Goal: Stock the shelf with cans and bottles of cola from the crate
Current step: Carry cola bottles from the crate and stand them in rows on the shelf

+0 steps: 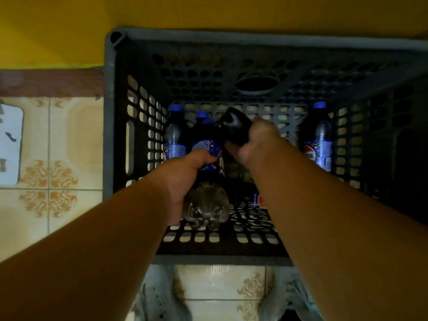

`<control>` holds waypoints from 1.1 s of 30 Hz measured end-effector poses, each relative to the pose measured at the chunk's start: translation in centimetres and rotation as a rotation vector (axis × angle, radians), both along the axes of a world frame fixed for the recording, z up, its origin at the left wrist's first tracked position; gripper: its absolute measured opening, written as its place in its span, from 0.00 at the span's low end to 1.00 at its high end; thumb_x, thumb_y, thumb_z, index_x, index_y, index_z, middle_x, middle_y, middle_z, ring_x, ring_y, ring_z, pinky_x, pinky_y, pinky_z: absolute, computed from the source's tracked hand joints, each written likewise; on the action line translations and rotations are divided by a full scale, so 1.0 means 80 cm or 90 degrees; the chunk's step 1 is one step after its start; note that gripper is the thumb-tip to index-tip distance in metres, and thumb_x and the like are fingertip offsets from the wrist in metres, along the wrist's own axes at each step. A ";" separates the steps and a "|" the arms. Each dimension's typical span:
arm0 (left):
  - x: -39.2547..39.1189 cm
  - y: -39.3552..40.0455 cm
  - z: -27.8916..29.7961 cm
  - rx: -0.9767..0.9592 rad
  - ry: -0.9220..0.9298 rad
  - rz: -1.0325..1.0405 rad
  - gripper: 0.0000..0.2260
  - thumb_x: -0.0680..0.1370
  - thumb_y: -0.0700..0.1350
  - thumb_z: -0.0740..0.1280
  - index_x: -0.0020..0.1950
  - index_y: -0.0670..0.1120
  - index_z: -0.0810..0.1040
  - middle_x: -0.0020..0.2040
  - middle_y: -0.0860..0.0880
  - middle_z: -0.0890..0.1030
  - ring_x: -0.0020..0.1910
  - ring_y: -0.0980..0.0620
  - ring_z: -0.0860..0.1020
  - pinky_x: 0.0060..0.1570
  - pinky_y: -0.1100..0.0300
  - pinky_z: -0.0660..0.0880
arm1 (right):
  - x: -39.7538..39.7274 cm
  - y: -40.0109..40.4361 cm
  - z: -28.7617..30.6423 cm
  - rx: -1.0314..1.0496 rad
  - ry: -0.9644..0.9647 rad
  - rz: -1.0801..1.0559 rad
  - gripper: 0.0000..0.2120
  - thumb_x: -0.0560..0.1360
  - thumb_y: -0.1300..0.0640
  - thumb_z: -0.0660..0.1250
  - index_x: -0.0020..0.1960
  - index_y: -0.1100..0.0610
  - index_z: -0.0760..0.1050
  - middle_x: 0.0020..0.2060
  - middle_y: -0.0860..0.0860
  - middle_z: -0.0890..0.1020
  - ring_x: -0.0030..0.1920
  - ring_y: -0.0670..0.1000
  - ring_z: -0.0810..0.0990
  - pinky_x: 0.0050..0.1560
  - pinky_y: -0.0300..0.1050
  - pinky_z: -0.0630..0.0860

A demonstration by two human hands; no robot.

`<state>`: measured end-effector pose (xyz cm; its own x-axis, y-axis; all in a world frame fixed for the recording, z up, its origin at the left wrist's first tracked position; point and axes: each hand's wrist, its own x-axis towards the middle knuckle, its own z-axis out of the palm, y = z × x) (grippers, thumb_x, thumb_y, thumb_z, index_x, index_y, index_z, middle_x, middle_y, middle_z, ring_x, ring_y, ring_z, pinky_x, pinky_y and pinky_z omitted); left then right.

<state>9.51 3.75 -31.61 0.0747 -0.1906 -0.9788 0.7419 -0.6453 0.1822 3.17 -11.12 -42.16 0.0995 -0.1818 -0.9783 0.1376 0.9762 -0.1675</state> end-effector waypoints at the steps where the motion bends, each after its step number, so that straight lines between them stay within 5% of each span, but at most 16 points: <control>1: 0.000 0.003 0.012 0.004 -0.006 0.004 0.18 0.74 0.49 0.71 0.61 0.44 0.78 0.46 0.40 0.86 0.39 0.41 0.84 0.42 0.47 0.81 | -0.004 0.010 0.021 -0.019 0.020 0.028 0.20 0.84 0.47 0.59 0.73 0.53 0.70 0.66 0.60 0.76 0.60 0.65 0.78 0.52 0.63 0.81; 5: -0.004 0.022 0.087 0.017 -0.015 0.019 0.20 0.73 0.51 0.72 0.62 0.45 0.77 0.47 0.39 0.86 0.42 0.39 0.86 0.42 0.44 0.81 | -0.036 0.047 0.143 -0.083 0.022 0.117 0.13 0.85 0.50 0.58 0.68 0.45 0.71 0.62 0.56 0.78 0.51 0.59 0.81 0.42 0.55 0.80; 9: -0.009 0.036 0.197 0.027 -0.025 0.014 0.21 0.72 0.51 0.73 0.62 0.44 0.77 0.46 0.40 0.86 0.40 0.41 0.86 0.41 0.46 0.81 | -0.080 0.065 0.291 -0.084 -0.047 0.195 0.09 0.84 0.55 0.60 0.62 0.45 0.74 0.60 0.54 0.78 0.53 0.57 0.81 0.52 0.58 0.79; 12: -0.016 0.036 0.304 0.018 -0.040 0.028 0.14 0.75 0.49 0.70 0.57 0.42 0.78 0.38 0.41 0.85 0.31 0.45 0.83 0.32 0.51 0.82 | -0.115 0.069 0.410 -0.097 -0.107 0.296 0.14 0.84 0.56 0.59 0.66 0.44 0.74 0.57 0.52 0.80 0.54 0.56 0.81 0.57 0.56 0.75; 14: -0.021 0.032 0.383 0.003 -0.035 0.032 0.15 0.76 0.49 0.68 0.59 0.41 0.78 0.42 0.38 0.85 0.35 0.43 0.83 0.35 0.50 0.83 | -0.133 0.067 0.498 -0.111 -0.165 0.344 0.19 0.84 0.55 0.60 0.72 0.41 0.70 0.59 0.52 0.80 0.58 0.58 0.82 0.59 0.57 0.75; 18: -0.034 0.042 0.547 -0.051 -0.034 0.025 0.15 0.76 0.51 0.68 0.55 0.41 0.80 0.40 0.39 0.85 0.32 0.44 0.82 0.34 0.53 0.80 | -0.154 0.068 0.659 -0.194 -0.221 0.395 0.40 0.77 0.57 0.71 0.78 0.34 0.54 0.55 0.47 0.84 0.58 0.61 0.84 0.64 0.74 0.71; 20: -0.038 0.050 0.626 -0.110 -0.032 0.049 0.15 0.76 0.50 0.67 0.54 0.40 0.80 0.39 0.39 0.84 0.31 0.44 0.82 0.32 0.55 0.80 | -0.153 0.073 0.736 -0.250 -0.231 0.412 0.45 0.70 0.55 0.73 0.80 0.38 0.55 0.56 0.49 0.85 0.57 0.60 0.84 0.63 0.77 0.69; 23: -0.038 0.063 0.727 -0.218 -0.026 0.083 0.17 0.71 0.52 0.68 0.53 0.41 0.82 0.41 0.41 0.85 0.34 0.46 0.83 0.35 0.56 0.81 | -0.145 0.076 0.839 -0.324 -0.282 0.430 0.34 0.67 0.54 0.72 0.72 0.54 0.69 0.56 0.58 0.85 0.56 0.62 0.81 0.61 0.67 0.71; 28: -0.028 0.083 0.851 -0.371 -0.039 0.106 0.28 0.70 0.55 0.70 0.65 0.40 0.80 0.60 0.37 0.82 0.57 0.39 0.81 0.57 0.43 0.79 | -0.129 0.081 0.973 -0.374 -0.427 0.444 0.39 0.63 0.53 0.72 0.73 0.60 0.69 0.62 0.63 0.79 0.57 0.62 0.79 0.53 0.54 0.78; 33: 0.008 0.110 0.947 -0.462 -0.154 0.116 0.20 0.69 0.47 0.67 0.56 0.38 0.81 0.46 0.38 0.85 0.39 0.44 0.85 0.38 0.53 0.83 | -0.089 0.110 1.061 -0.348 -0.556 0.405 0.36 0.62 0.48 0.79 0.66 0.63 0.77 0.58 0.62 0.81 0.54 0.60 0.81 0.56 0.53 0.78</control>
